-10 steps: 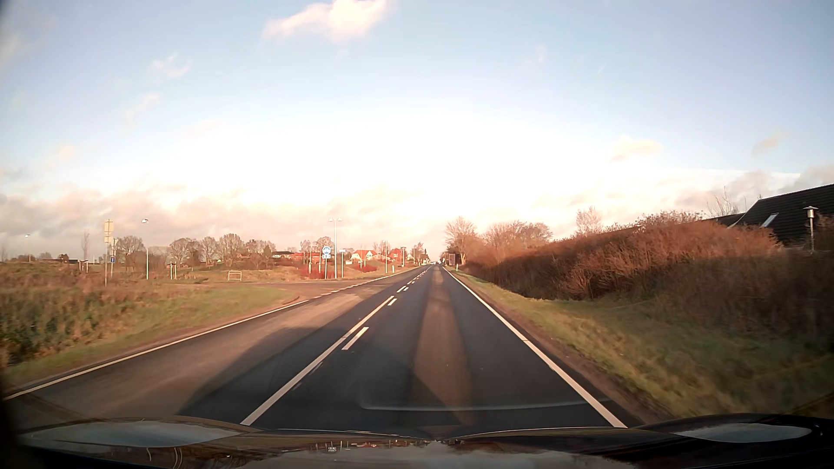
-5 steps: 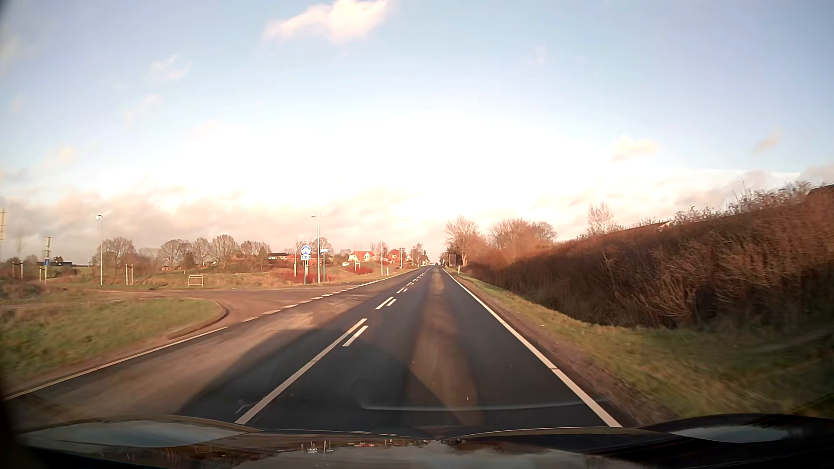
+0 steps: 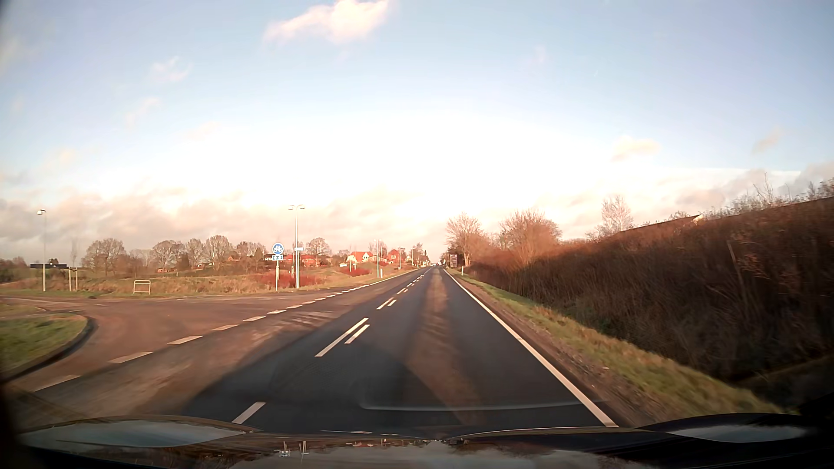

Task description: Follow the waypoints while adhering to traffic rules and regulations

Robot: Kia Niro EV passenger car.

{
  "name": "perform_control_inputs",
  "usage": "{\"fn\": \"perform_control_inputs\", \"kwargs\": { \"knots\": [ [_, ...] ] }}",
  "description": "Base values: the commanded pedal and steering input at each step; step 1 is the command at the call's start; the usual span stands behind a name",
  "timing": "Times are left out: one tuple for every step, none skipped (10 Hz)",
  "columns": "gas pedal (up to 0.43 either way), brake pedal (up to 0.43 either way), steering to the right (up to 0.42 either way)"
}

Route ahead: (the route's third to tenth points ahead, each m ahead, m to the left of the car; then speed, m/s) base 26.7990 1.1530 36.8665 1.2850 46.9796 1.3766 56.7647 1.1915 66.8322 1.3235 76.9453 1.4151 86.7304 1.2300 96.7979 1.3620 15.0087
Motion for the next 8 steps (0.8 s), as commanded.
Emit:
{"fn": "perform_control_inputs", "kwargs": {
  "knots": [
    [0.157, 0.000, 0.000],
    [0.157, 0.000, 0.001],
    [0.157, 0.000, 0.000],
    [0.157, 0.000, 0.000],
    [0.157, 0.000, 0.001],
    [0.157, 0.000, 0.001],
    [0.157, 0.000, 0.001],
    [0.157, 0.000, 0.000]
  ]
}}
